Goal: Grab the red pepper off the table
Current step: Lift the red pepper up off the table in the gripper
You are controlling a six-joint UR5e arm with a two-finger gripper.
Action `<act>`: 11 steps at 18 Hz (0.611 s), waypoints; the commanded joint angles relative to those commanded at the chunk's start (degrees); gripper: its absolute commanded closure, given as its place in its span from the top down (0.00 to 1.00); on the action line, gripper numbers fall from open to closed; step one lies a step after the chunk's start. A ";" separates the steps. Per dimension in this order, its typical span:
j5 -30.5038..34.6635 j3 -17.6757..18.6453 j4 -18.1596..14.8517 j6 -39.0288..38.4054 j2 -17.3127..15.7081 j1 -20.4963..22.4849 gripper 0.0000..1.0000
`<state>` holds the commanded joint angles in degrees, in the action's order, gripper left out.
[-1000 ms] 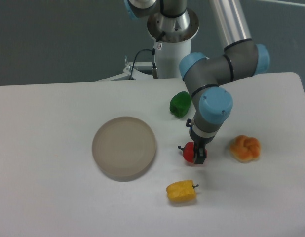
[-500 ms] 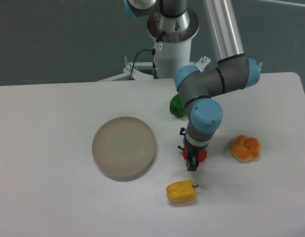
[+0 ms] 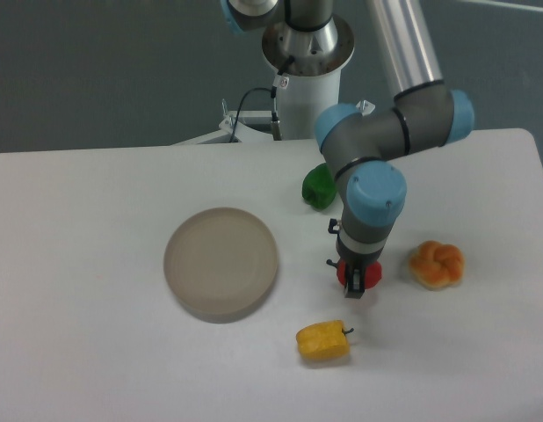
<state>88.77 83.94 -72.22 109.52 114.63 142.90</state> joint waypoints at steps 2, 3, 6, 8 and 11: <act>-0.44 -0.96 -4.84 -4.30 -2.74 0.80 0.44; -0.44 -1.66 -5.81 -5.53 -3.09 1.15 0.44; -0.09 -3.51 -7.05 -11.49 -3.35 1.51 0.39; 0.00 -4.91 -7.05 -12.49 -3.27 1.86 0.39; 0.00 -5.10 -7.66 -12.66 -3.35 1.86 0.40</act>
<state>88.77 78.84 -79.89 96.86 111.27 144.76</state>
